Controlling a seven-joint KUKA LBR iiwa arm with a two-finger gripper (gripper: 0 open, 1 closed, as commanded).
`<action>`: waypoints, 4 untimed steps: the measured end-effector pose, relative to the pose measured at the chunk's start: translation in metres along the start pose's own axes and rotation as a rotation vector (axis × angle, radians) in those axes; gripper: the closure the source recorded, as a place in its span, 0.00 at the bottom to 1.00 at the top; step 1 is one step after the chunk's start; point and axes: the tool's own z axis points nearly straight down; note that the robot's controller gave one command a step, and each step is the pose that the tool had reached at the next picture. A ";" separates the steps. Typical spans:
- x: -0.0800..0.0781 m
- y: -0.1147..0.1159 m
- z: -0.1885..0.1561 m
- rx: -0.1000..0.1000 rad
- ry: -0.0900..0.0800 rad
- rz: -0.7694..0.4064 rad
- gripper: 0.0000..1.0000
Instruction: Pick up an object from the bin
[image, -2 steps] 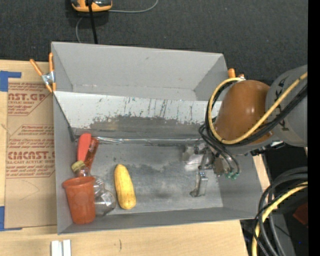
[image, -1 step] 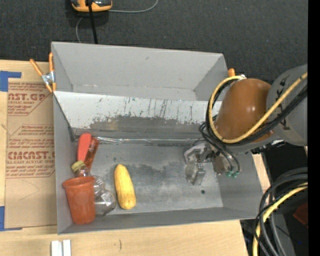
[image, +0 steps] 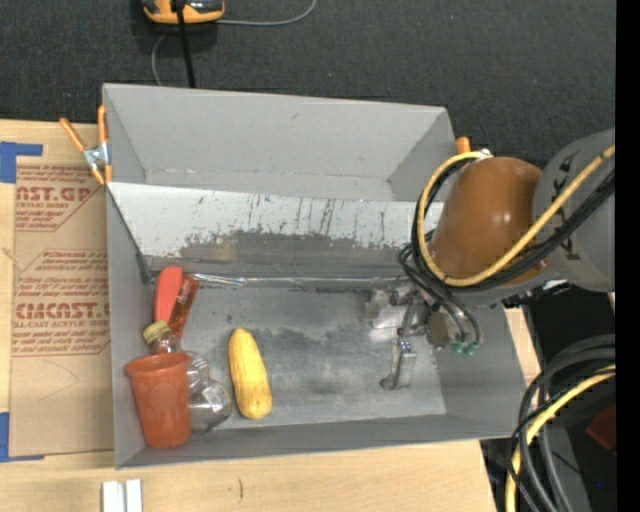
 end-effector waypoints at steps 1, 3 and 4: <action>0.000 0.000 0.000 0.000 0.000 0.000 0.00; -0.057 -0.035 -0.069 0.001 -0.006 -0.167 0.00; -0.050 -0.058 -0.119 -0.002 0.003 -0.152 0.00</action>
Offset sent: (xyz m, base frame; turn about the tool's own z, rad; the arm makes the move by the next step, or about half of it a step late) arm 0.0350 -0.0141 0.1455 -0.0549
